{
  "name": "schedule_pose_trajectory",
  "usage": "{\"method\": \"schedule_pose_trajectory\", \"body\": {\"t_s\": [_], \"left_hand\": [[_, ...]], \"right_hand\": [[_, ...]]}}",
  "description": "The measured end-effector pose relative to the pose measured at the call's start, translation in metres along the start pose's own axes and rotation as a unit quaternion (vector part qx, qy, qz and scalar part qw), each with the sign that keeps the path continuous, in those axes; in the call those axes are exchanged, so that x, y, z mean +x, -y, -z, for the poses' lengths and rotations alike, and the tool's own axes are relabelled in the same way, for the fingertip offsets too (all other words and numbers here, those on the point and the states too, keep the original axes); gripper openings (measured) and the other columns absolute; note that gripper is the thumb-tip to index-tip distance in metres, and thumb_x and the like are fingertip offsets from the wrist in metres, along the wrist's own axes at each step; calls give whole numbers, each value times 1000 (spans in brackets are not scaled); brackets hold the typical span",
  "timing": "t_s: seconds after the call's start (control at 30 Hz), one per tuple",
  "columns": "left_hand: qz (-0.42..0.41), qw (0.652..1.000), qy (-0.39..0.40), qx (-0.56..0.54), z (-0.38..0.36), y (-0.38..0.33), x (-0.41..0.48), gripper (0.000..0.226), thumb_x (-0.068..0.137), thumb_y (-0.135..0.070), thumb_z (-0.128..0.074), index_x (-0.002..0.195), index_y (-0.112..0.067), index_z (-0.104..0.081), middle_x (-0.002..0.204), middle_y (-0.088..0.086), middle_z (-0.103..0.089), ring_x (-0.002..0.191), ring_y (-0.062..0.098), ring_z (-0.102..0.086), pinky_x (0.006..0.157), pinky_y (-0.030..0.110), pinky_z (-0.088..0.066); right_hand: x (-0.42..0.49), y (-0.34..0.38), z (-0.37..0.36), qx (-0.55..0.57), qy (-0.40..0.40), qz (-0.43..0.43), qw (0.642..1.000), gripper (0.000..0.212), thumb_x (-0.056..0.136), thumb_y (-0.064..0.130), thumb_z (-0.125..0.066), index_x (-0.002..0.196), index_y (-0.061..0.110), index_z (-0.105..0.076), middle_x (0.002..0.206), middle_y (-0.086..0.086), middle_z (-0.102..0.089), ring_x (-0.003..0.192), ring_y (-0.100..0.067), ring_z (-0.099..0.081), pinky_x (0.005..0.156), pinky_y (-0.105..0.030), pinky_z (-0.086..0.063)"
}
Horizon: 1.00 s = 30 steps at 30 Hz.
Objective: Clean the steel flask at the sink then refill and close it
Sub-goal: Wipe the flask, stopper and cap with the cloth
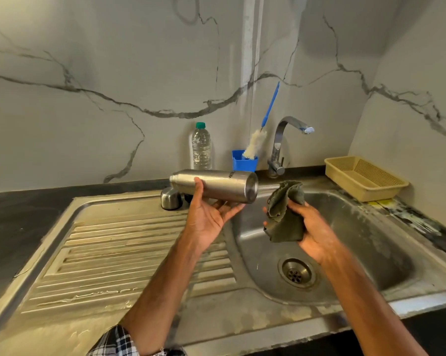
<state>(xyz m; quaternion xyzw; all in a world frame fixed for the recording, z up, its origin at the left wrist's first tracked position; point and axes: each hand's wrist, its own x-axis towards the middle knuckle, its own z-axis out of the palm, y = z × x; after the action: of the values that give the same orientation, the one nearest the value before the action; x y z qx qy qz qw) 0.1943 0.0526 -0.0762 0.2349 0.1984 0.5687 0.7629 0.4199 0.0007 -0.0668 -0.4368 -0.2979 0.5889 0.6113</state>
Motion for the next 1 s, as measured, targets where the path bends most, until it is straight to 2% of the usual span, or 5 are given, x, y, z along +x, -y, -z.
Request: {"method": "schedule_pose_trajectory", "body": {"t_s": [0.23, 0.43, 0.57, 0.73, 1.0], "left_hand": [[45, 990, 10, 131, -2, 8, -2, 63, 93, -48, -62, 143, -12, -46, 128, 20, -67, 119, 36, -66, 99, 58, -53], [140, 967, 13, 211, -4, 33, -1, 70, 91, -62, -62, 140, -12, -52, 129, 22, -67, 120, 39, -65, 109, 55, -47], [178, 968, 37, 170, -2, 31, -3, 61, 96, -43, -65, 143, -7, -49, 143, 28, -55, 126, 40, -59, 110, 53, -47], [170, 980, 15, 105, -2, 24, -4, 66, 91, -31, -74, 143, -3, -45, 139, 24, -60, 119, 35, -66, 96, 45, -57], [172, 981, -57, 63, 10, 13, 3, 87, 76, -36, -90, 143, -3, -46, 136, 25, -61, 117, 37, -67, 91, 50, -59]], "right_hand": [[10, -2, 4, -170, -103, 74, 977, 28, 91, 25, -71, 119, 23, -70, 109, -4, -74, 105, -25, -68, 86, -51, -59], [16, -14, 13, -318, -184, 129, 921, 10, 89, 25, -75, 83, 18, -73, 83, -5, -75, 84, -23, -72, 72, -36, -59], [23, -16, 22, -324, -212, 98, 917, 18, 85, 26, -77, 80, 10, -72, 78, -12, -75, 76, -28, -73, 73, -51, -62], [7, -10, 5, -317, -124, 166, 926, 3, 93, 21, -70, 96, 22, -70, 90, -1, -75, 87, -18, -73, 78, -51, -61], [-10, -18, -18, -425, 67, 285, 856, 55, 93, -5, -59, 132, 34, -65, 129, 14, -66, 119, -4, -62, 100, -36, -54]]}}
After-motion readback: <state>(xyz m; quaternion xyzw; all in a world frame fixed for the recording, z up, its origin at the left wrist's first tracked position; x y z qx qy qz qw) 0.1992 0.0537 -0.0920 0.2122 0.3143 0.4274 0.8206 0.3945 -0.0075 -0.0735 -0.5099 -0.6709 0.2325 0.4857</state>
